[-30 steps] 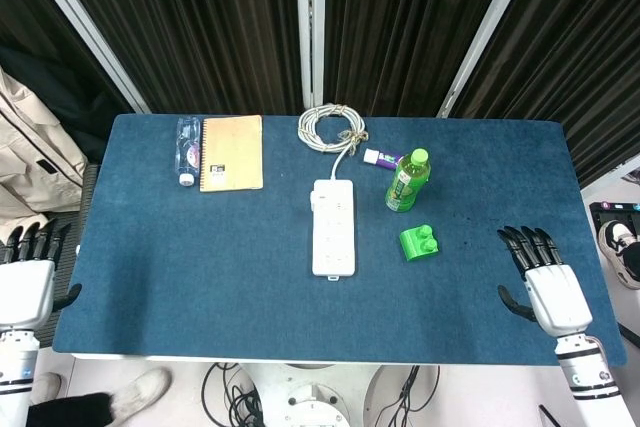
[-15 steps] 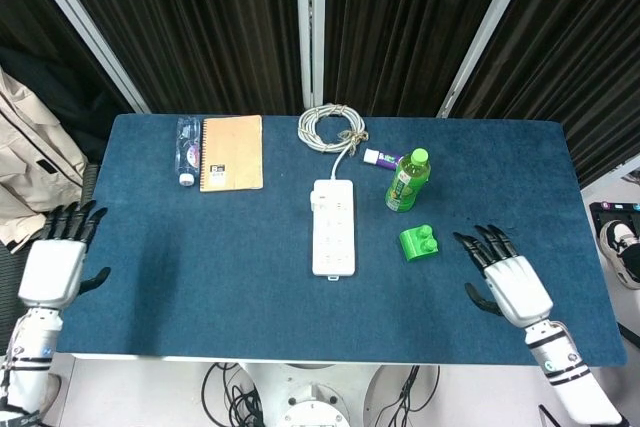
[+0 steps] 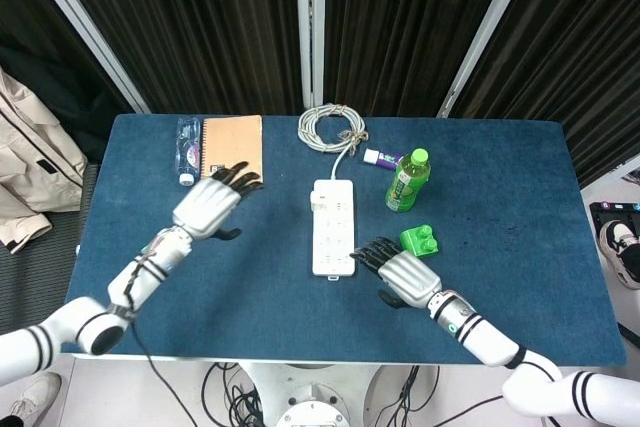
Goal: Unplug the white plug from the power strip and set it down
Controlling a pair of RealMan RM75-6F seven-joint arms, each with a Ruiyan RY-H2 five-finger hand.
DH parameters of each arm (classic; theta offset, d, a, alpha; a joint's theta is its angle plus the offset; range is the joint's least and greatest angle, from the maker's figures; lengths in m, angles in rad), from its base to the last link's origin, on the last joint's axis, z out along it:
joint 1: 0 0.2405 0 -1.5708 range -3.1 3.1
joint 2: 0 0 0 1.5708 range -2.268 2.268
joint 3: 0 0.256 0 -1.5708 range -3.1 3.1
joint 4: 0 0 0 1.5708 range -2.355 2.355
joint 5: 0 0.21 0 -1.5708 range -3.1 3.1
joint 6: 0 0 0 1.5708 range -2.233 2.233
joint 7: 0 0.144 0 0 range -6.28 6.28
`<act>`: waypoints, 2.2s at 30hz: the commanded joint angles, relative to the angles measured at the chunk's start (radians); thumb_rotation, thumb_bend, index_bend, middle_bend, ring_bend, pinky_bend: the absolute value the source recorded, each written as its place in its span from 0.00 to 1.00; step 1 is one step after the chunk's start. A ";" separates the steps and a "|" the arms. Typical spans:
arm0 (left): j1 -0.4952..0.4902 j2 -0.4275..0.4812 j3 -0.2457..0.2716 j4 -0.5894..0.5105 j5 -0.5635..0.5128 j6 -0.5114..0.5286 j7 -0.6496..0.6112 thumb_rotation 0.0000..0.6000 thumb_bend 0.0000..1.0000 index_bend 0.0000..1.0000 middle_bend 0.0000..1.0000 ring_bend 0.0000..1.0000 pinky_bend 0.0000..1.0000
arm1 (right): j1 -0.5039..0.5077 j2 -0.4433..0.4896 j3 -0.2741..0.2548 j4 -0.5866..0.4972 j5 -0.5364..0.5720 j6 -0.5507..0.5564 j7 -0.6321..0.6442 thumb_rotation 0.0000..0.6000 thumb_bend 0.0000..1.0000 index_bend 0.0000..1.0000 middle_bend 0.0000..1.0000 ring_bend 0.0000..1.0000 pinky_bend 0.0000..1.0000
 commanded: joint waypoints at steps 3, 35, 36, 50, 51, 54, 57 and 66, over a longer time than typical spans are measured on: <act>-0.204 -0.190 -0.048 0.230 -0.060 -0.188 -0.087 1.00 0.16 0.20 0.14 0.03 0.23 | 0.034 -0.075 0.009 0.061 0.019 -0.005 0.015 1.00 0.39 0.06 0.07 0.00 0.00; -0.456 -0.532 0.101 0.808 0.118 -0.197 -0.402 1.00 0.28 0.40 0.34 0.29 0.60 | 0.091 -0.154 -0.052 0.179 0.032 0.012 0.100 1.00 0.39 0.06 0.08 0.00 0.00; -0.458 -0.537 0.110 0.820 0.126 -0.193 -0.418 1.00 0.29 0.41 0.36 0.31 0.62 | 0.091 -0.154 -0.053 0.179 0.034 0.012 0.099 1.00 0.39 0.06 0.08 0.00 0.00; -0.492 -0.600 0.197 0.979 0.202 -0.143 -0.590 1.00 0.34 0.47 0.48 0.52 0.76 | 0.098 -0.159 -0.062 0.186 0.056 0.010 0.098 1.00 0.39 0.06 0.09 0.00 0.00; -0.494 -0.605 0.205 0.992 0.208 -0.140 -0.601 1.00 0.35 0.49 0.50 0.55 0.78 | 0.099 -0.159 -0.063 0.186 0.057 0.010 0.099 1.00 0.39 0.06 0.09 0.00 0.00; -0.501 -0.621 0.221 1.030 0.221 -0.132 -0.624 1.00 0.38 0.52 0.57 0.61 0.82 | 0.101 -0.159 -0.064 0.188 0.060 0.007 0.101 1.00 0.39 0.06 0.09 0.00 0.00; -0.503 -0.638 0.236 1.074 0.231 -0.117 -0.648 1.00 0.43 0.57 0.64 0.66 0.86 | 0.104 -0.159 -0.064 0.189 0.063 0.006 0.102 1.00 0.39 0.06 0.09 0.00 0.00; -0.506 -0.647 0.277 1.123 0.255 -0.095 -0.712 1.00 0.49 0.61 0.73 0.73 0.93 | 0.111 -0.162 -0.065 0.195 0.066 0.003 0.109 1.00 0.39 0.06 0.09 0.00 0.00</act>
